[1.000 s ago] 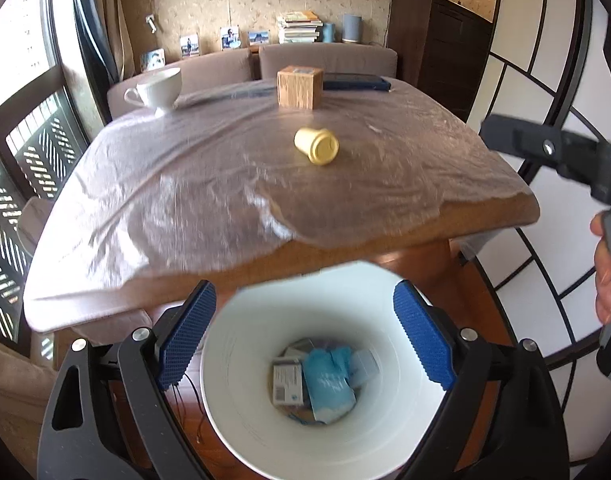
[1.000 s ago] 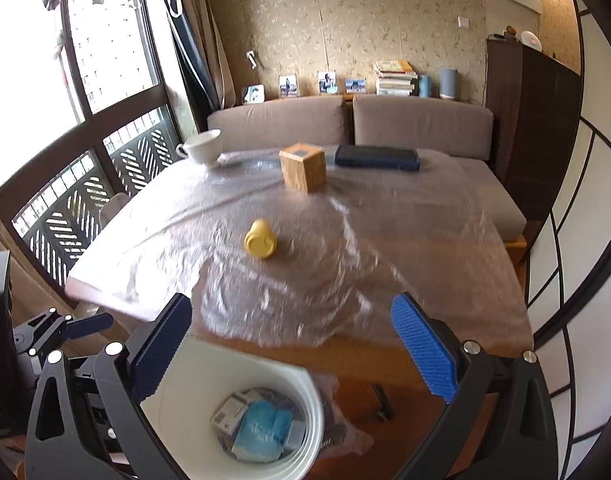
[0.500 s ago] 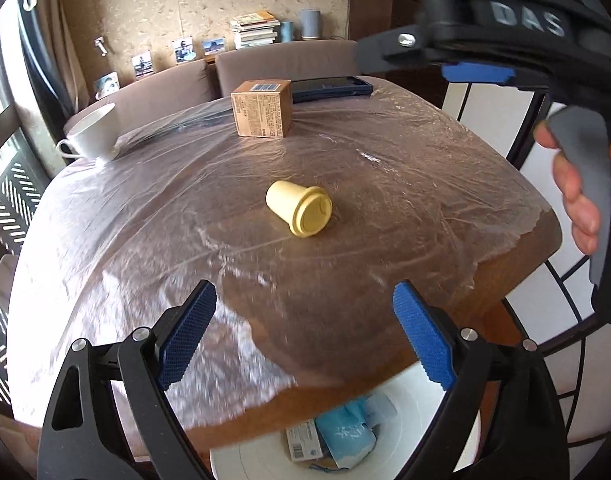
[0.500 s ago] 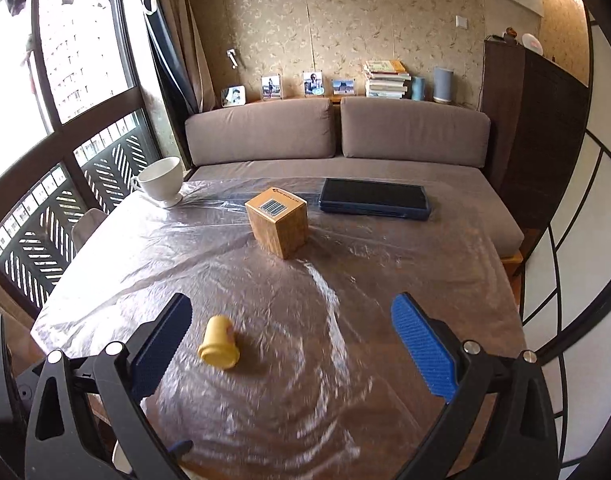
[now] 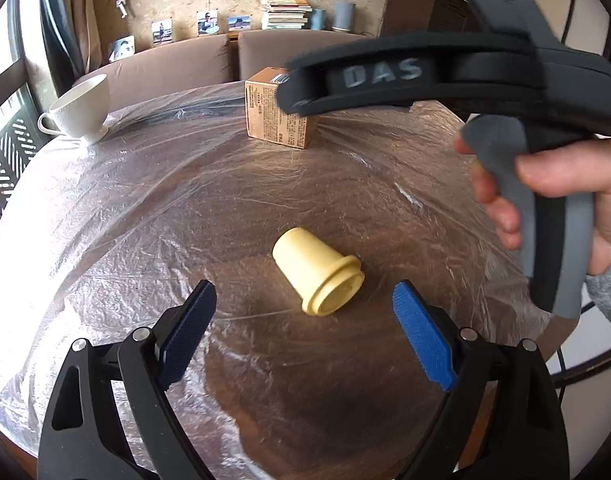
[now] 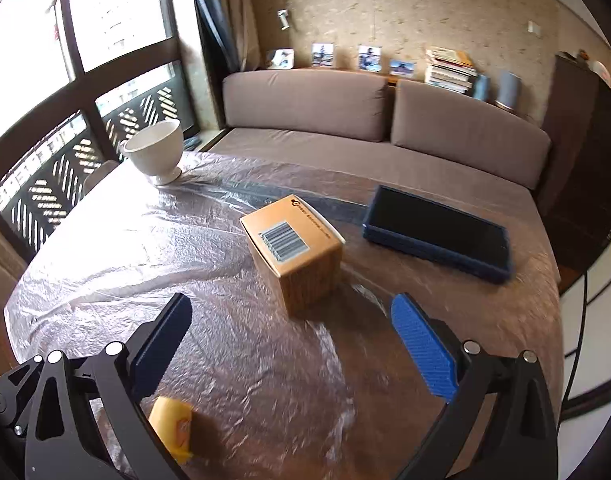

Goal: Collect trash
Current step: 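Move both open tools up toward the yellow cap and brown cardboard box, then grasp the yellow cap with the left tool while the right tool grasps the brown cardboard box, then carry the yellow cap in the left tool while the right tool carries the cardboard box over the bin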

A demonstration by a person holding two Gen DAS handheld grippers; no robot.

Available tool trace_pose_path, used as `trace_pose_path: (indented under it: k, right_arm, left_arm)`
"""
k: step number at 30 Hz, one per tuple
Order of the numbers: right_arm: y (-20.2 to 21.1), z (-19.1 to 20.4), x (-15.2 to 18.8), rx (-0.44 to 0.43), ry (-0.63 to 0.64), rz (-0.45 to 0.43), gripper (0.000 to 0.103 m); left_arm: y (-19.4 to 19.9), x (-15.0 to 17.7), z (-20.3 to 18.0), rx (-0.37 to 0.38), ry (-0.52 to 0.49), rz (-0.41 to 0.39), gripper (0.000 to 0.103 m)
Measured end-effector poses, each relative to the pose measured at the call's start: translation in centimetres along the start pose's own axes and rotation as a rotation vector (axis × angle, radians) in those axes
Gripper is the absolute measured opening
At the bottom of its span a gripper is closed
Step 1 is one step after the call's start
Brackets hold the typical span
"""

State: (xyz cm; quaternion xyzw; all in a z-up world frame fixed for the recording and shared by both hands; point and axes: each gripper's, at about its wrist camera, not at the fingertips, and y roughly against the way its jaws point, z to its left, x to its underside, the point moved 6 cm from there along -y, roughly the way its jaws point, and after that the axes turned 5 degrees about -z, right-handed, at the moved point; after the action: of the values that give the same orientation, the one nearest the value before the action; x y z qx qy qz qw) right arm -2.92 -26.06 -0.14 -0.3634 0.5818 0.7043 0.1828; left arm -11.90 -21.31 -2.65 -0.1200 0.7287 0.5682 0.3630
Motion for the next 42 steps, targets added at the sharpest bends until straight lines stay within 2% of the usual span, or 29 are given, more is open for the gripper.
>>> trace_pose_path:
  k: [2, 5, 7, 11, 12, 15, 17, 20, 21, 35, 42]
  right_arm:
    - [-1.3, 0.0, -0.4, -0.025, 0.031, 0.008, 0.098]
    - [-2.5, 0.0, -0.9, -0.06, 0.055, 0.01, 0.098]
    - [-3.3, 0.1, -1.2, -0.072, 0.072, 0.01, 0.098]
    - [-4.5, 0.2, -1.4, -0.103, 0.089, 0.022, 0.098]
    - [-4.8, 0.3, -1.4, -0.106, 0.1, 0.026, 0.097]
    - [-5.6, 0.4, -1.2, -0.12, 0.113, 0.05, 0.087]
    - [-5.8, 0.5, -1.0, -0.131, 0.112, 0.059, 0.08]
    - [-6.3, 0.4, -0.8, -0.148, 0.098, 0.079, 0.055]
    - [-6.4, 0.4, -0.7, -0.158, 0.086, 0.084, 0.05]
    - [-2.6, -0.1, -0.9, -0.188, -0.014, 0.006, 0.047]
    - [-0.9, -0.3, -0.1, -0.171, -0.038, 0.0, 0.047]
  left_arm:
    - [-0.4, -0.2, -0.2, -0.009, 0.016, -0.003, 0.091]
    - [-0.9, -0.2, -0.4, -0.027, 0.04, 0.007, 0.081]
    - [-1.1, 0.1, -0.4, -0.033, 0.061, 0.018, 0.071]
    - [-0.9, 0.1, -0.5, -0.057, 0.077, 0.003, 0.059]
    - [-0.9, 0.2, -0.5, -0.061, 0.079, 0.002, 0.058]
    - [-0.7, 0.3, -0.6, -0.07, 0.081, -0.003, 0.044]
    - [-0.7, 0.3, -0.5, -0.078, 0.079, -0.004, 0.041]
    - [-0.5, 0.5, -0.5, -0.079, 0.088, -0.009, 0.04]
    - [-0.4, 0.5, -0.5, -0.08, 0.093, -0.011, 0.04]
    - [0.2, 0.2, 0.6, -0.083, 0.152, -0.021, 0.039]
    - [0.6, 0.3, 1.8, -0.087, 0.185, -0.023, 0.039]
